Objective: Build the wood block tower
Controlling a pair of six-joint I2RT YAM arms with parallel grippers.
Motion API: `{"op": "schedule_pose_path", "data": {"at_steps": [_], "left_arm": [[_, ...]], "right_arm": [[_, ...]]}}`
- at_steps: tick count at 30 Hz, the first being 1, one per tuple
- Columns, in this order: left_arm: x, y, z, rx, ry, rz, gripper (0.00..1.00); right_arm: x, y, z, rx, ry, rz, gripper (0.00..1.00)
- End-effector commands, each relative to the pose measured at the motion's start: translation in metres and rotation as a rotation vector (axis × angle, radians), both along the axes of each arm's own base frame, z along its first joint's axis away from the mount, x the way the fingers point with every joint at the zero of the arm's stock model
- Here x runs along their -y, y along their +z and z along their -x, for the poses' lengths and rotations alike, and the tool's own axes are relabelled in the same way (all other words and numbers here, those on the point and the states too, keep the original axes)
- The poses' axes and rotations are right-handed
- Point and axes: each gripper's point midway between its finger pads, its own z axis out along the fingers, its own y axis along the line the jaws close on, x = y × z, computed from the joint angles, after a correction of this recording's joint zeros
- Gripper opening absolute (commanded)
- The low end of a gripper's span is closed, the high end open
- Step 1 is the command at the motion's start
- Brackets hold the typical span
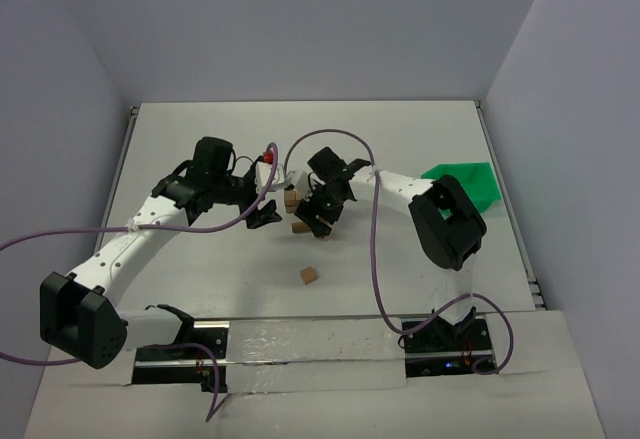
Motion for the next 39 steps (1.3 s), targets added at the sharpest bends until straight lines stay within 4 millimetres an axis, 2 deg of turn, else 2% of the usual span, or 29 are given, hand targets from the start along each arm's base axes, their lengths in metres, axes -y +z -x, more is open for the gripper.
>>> {"op": "schedule_pose_path", "data": {"at_steps": [1, 5, 11, 19, 21, 27, 32, 37, 39], "left_arm": [[0.001, 0.015, -0.003, 0.06, -0.006, 0.036, 0.79], [0.0, 0.012, -0.003, 0.06, -0.002, 0.032, 0.78], [-0.002, 0.002, -0.004, 0.052, 0.001, 0.02, 0.75], [0.001, -0.017, -0.01, 0.038, -0.003, -0.004, 0.71], [0.005, -0.024, -0.012, 0.026, -0.01, -0.01, 0.69], [0.022, -0.049, -0.008, 0.033, -0.041, -0.058, 0.65], [0.036, -0.071, -0.013, 0.016, -0.033, -0.088, 0.6], [0.041, -0.085, -0.018, 0.031, -0.007, -0.111, 0.59], [0.042, -0.089, -0.026, 0.049, 0.017, -0.113, 0.58]], "right_arm": [[0.006, -0.002, 0.021, -0.027, 0.02, 0.014, 0.73], [0.008, -0.002, 0.031, -0.037, 0.019, 0.01, 0.7], [0.007, 0.007, 0.045, -0.045, 0.02, -0.017, 0.61], [0.018, 0.017, 0.057, -0.031, -0.009, -0.031, 0.6], [0.026, 0.015, 0.057, -0.012, -0.028, -0.01, 0.61], [0.045, -0.001, 0.059, 0.008, -0.077, 0.062, 0.79], [0.056, -0.011, 0.059, 0.017, -0.114, 0.1, 0.8], [0.063, -0.012, 0.061, 0.028, -0.152, 0.105, 0.9], [0.065, -0.003, 0.06, 0.034, -0.183, 0.08, 0.93]]}}
